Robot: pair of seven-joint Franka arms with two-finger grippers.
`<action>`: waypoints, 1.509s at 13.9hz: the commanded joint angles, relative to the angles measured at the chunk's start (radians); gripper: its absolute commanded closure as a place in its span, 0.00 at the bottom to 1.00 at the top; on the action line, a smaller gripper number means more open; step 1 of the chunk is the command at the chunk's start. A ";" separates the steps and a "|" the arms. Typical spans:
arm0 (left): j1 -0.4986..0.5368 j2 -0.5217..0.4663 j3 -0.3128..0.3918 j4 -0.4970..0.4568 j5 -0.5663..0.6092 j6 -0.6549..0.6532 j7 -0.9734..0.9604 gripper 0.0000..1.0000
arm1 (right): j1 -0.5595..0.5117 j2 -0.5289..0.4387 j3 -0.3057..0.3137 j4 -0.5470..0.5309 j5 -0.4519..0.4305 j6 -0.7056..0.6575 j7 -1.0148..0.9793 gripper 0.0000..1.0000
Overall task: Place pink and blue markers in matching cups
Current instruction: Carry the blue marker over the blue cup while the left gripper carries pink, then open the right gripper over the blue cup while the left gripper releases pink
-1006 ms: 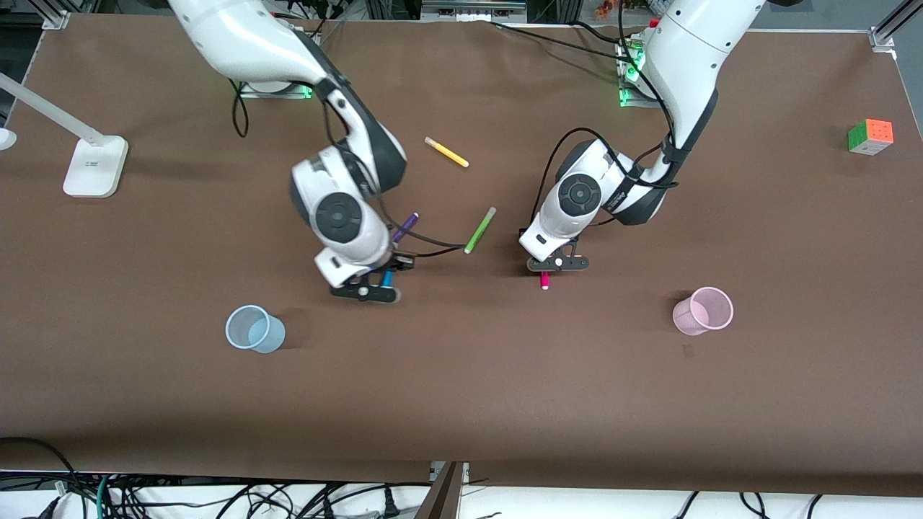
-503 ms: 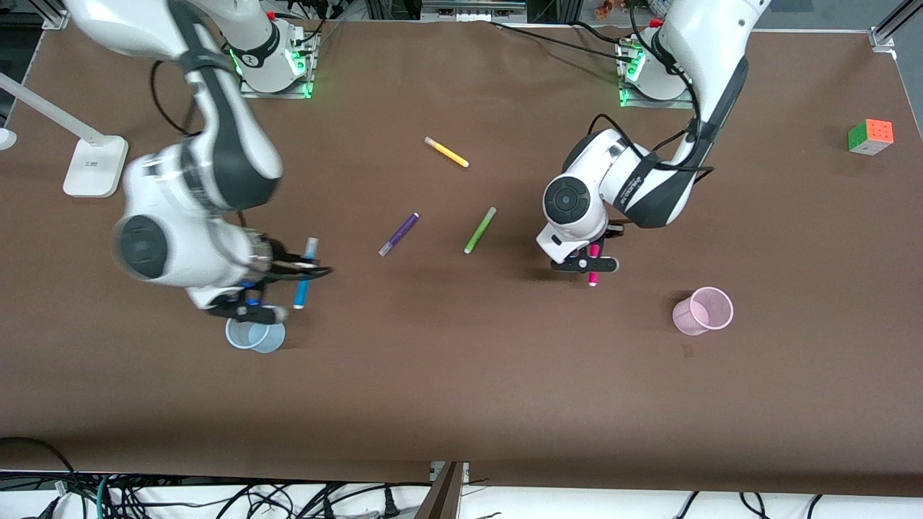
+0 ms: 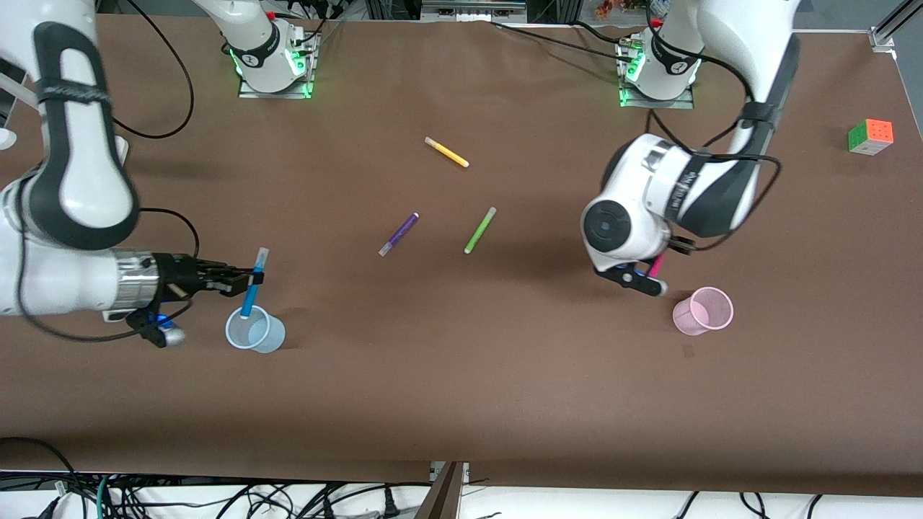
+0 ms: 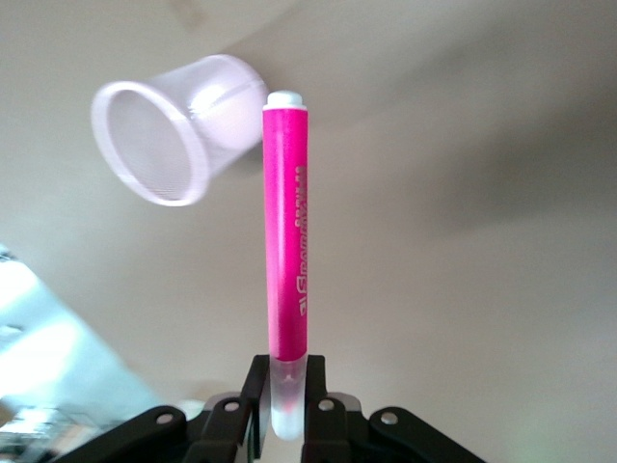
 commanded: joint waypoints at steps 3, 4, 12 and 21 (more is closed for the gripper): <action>0.079 0.035 0.006 0.032 0.144 -0.036 0.380 0.90 | -0.155 0.119 0.017 0.024 0.242 -0.099 -0.047 1.00; 0.080 0.052 0.006 0.032 0.203 -0.038 0.401 0.90 | -0.182 0.144 0.015 0.022 0.290 -0.122 -0.049 1.00; 0.107 0.164 0.004 0.027 0.494 0.045 0.448 0.83 | -0.220 0.267 0.017 0.022 0.413 -0.130 -0.170 1.00; 0.118 0.089 -0.001 0.069 0.314 0.045 0.421 0.00 | -0.224 0.287 0.015 0.024 0.414 -0.124 -0.204 0.40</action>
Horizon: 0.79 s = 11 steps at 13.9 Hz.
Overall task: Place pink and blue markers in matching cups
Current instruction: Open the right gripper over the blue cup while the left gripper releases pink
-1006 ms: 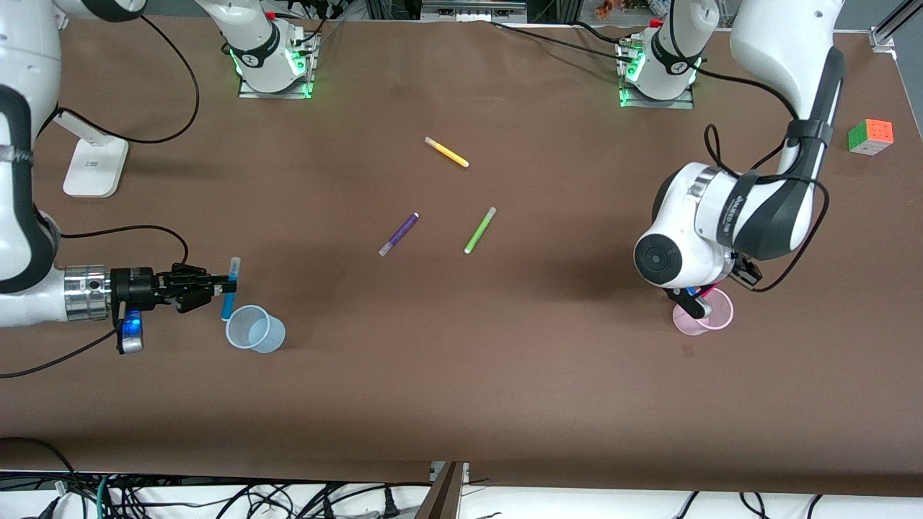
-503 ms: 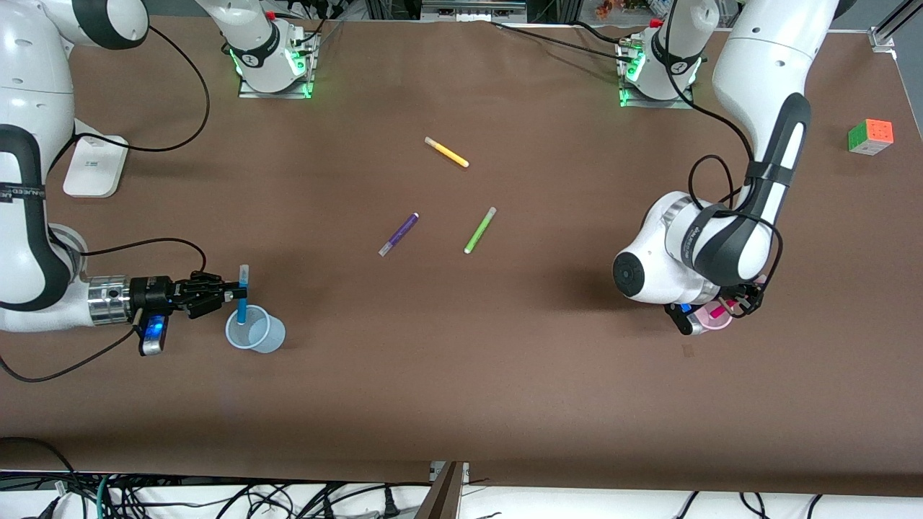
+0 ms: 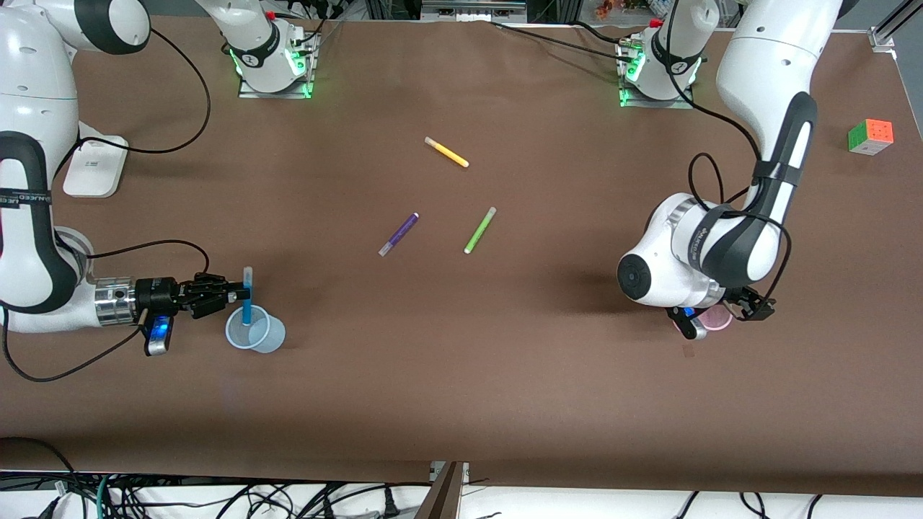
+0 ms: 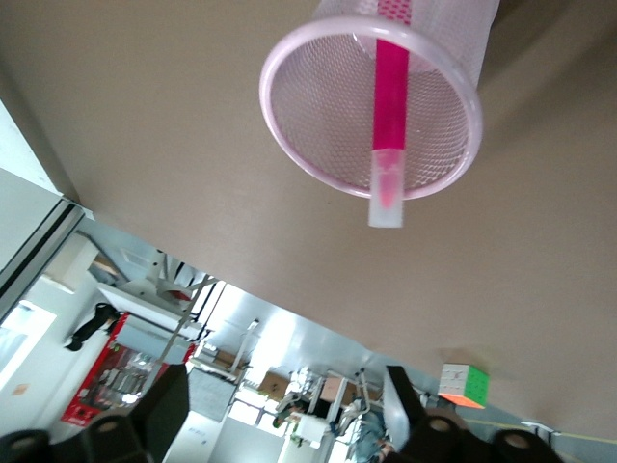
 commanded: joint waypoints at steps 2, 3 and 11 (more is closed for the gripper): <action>0.027 -0.074 0.000 0.078 -0.233 -0.014 -0.013 0.00 | -0.020 0.014 0.013 0.020 0.029 -0.010 0.000 0.37; 0.034 -0.093 0.000 0.092 -0.273 -0.025 -0.020 0.00 | -0.020 0.009 0.013 0.022 0.029 -0.017 0.006 0.37; 0.129 -0.327 -0.006 0.127 -0.679 -0.028 -0.188 0.00 | 0.056 -0.328 0.011 0.074 -0.506 -0.156 0.041 0.23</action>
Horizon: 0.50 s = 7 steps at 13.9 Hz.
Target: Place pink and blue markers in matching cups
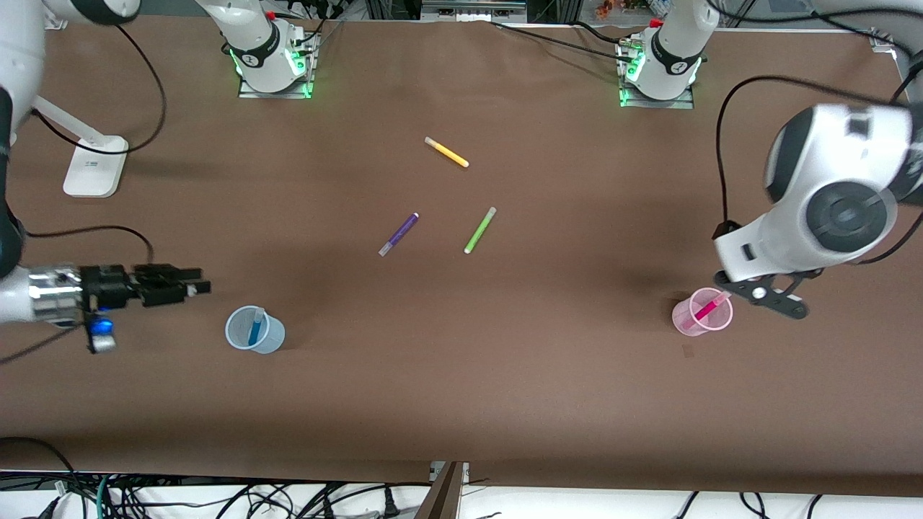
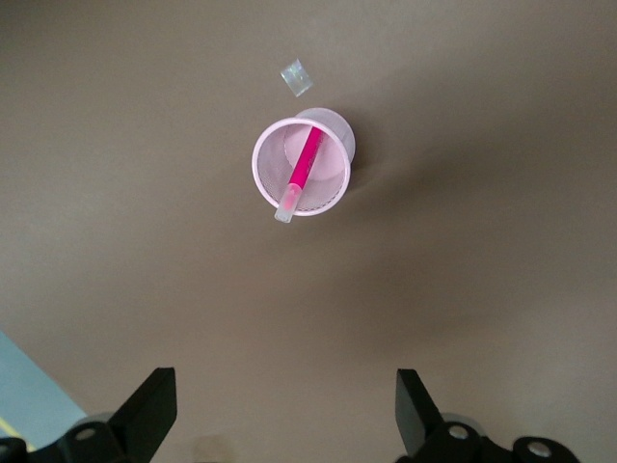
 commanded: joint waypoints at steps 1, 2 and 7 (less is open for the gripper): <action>0.014 -0.058 -0.005 0.056 -0.094 -0.009 -0.055 0.00 | 0.061 -0.180 -0.002 -0.037 -0.212 -0.102 0.022 0.22; 0.034 -0.099 0.003 0.052 -0.155 -0.007 -0.073 0.00 | 0.086 -0.240 -0.002 -0.045 -0.274 -0.142 0.022 0.11; 0.082 -0.306 0.055 -0.157 -0.260 0.062 -0.219 0.00 | 0.118 -0.452 -0.002 -0.105 -0.391 -0.293 0.042 0.01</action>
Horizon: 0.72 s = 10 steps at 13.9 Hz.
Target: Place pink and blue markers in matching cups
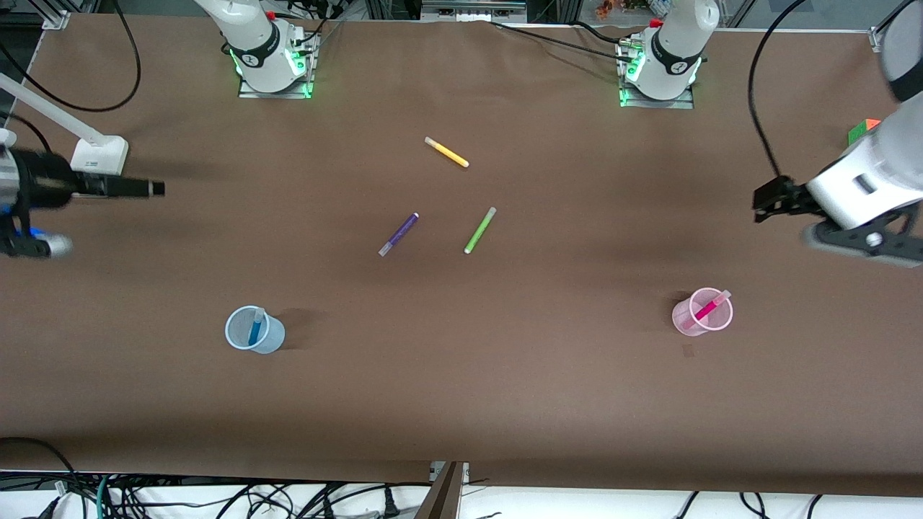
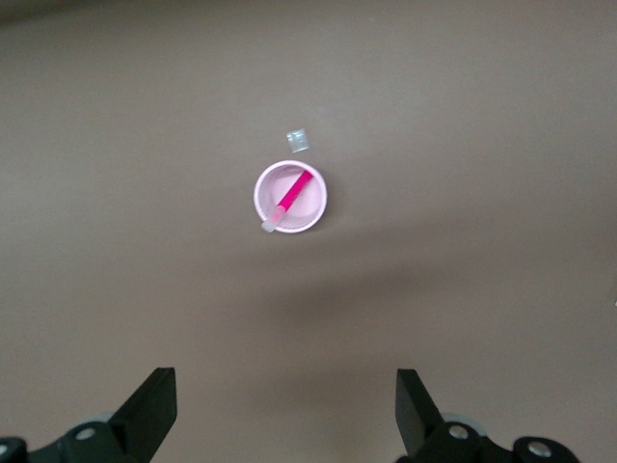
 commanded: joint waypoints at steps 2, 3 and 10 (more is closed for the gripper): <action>0.003 -0.181 0.067 -0.240 -0.141 0.089 -0.114 0.00 | 0.041 -0.175 0.013 -0.142 -0.078 -0.023 0.081 0.01; -0.007 -0.211 0.082 -0.284 -0.140 0.123 -0.117 0.00 | 0.066 -0.212 0.032 -0.179 -0.110 -0.014 0.114 0.01; -0.071 -0.258 0.153 -0.378 -0.123 0.203 -0.103 0.00 | 0.077 -0.300 0.162 -0.325 -0.160 0.140 0.227 0.01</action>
